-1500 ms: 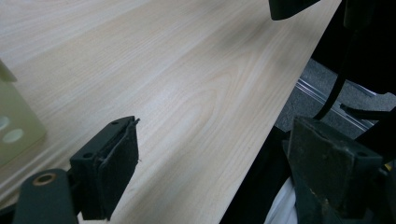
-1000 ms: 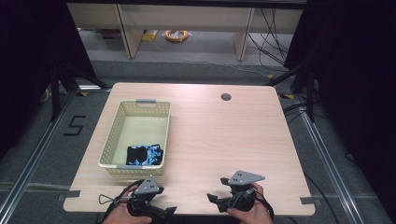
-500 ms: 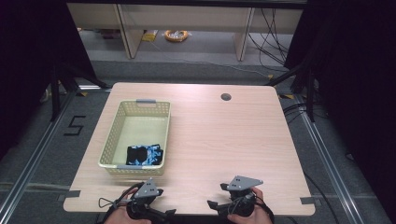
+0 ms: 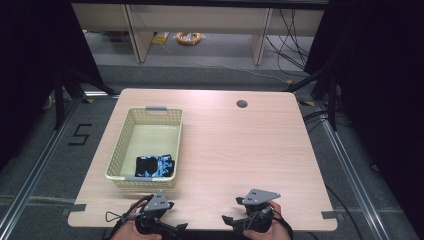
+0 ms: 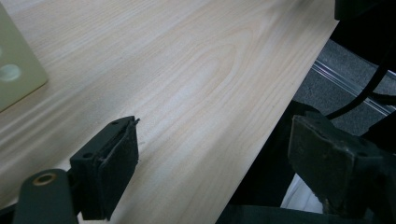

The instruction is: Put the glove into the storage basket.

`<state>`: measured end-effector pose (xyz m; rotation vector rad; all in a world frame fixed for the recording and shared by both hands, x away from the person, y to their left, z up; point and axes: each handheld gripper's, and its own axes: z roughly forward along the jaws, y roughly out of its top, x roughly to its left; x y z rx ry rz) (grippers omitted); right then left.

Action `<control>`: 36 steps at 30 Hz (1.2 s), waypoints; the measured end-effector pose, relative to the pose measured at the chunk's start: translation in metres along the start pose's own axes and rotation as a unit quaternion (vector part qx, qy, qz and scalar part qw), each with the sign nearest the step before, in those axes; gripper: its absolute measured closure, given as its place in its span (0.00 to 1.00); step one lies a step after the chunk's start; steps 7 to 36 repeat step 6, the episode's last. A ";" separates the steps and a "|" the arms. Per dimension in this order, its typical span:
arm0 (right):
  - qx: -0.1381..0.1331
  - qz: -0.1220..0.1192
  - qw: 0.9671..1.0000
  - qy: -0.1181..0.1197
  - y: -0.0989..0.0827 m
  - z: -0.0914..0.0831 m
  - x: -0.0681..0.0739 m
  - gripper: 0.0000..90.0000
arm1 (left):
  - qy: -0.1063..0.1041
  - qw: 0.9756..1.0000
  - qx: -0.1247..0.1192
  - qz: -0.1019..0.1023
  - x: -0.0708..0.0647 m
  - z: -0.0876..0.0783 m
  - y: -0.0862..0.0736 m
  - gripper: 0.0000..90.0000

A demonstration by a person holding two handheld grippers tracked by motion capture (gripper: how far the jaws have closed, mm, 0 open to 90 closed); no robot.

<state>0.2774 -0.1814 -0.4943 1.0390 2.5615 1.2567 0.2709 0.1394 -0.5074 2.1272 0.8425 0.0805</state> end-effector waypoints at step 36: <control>0.003 -0.001 1.000 -0.001 0.000 0.000 -0.001 0.25 | 0.003 1.000 0.002 0.001 0.002 -0.001 0.000 0.17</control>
